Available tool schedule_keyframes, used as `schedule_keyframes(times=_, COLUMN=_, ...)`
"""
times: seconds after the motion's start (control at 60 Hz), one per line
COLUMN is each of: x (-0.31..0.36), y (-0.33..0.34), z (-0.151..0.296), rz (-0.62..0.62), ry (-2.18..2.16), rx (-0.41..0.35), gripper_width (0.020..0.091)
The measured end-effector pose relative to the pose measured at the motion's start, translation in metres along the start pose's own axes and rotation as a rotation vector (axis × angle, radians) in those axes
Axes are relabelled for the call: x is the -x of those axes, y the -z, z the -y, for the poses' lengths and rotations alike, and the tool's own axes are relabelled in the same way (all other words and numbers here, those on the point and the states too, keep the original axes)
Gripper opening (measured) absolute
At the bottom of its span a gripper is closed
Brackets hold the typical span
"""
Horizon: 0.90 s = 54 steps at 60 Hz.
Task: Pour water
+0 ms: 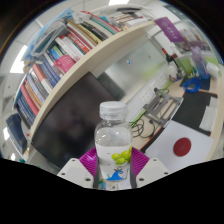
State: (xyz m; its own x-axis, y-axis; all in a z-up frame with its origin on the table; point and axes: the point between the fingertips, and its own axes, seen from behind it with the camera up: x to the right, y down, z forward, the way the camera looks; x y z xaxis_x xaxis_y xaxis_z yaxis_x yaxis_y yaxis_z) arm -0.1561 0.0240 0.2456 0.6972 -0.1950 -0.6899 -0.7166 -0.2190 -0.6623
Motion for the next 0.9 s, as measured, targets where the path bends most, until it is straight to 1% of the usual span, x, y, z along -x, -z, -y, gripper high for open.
schedule_keyframes(times=0.083, x=-0.038, y=0.0, z=0.03, rz=-0.129, ry=0.257, rx=-0.048, gripper_width=0.043)
schedule_keyframes(times=0.1, x=-0.053, y=-0.004, z=0.029, rz=-0.14, ry=0.313, rx=-0.074, gripper_width=0.043)
schedule_keyframes(times=0.117, x=-0.056, y=-0.001, z=0.037, rz=-0.171, ry=0.361, rx=-0.065, gripper_width=0.043)
schedule_keyframes(times=0.133, x=-0.063, y=-0.002, z=0.043, rz=-0.193, ry=0.41, rx=-0.073, gripper_width=0.0442)
schedule_keyframes(times=0.183, x=-0.084, y=-0.002, z=0.059, rz=-0.261, ry=0.526, rx=-0.097, gripper_width=0.044)
schedule_keyframes(times=0.25, x=-0.11, y=-0.007, z=0.067, rz=-0.308, ry=0.588, rx=-0.107, gripper_width=0.0441)
schedule_keyframes(times=0.267, x=-0.123, y=-0.013, z=0.064, rz=-0.306, ry=0.604, rx=-0.128, gripper_width=0.044)
schedule_keyframes(times=0.35, x=-0.153, y=-0.025, z=0.062, rz=-0.322, ry=0.616, rx=-0.084, gripper_width=0.0442)
schedule_keyframes(times=0.4, x=-0.172, y=-0.032, z=0.058, rz=-0.326, ry=0.629, rx=-0.072, gripper_width=0.0443)
schedule_keyframes(times=0.6, x=-0.223, y=-0.059, z=0.02, rz=-0.312, ry=0.643, rx=0.0, gripper_width=0.0441)
schedule_keyframes(times=0.717, x=-0.24, y=-0.067, z=0.003, rz=-0.311, ry=0.652, rx=0.022, gripper_width=0.0443)
schedule_keyframes(times=0.75, x=-0.236, y=-0.069, z=0.006, rz=-0.298, ry=0.658, rx=-0.006, gripper_width=0.0446)
schedule_keyframes(times=0.9, x=-0.238, y=-0.07, z=0.006, rz=-0.282, ry=0.657, rx=-0.009, gripper_width=0.047)
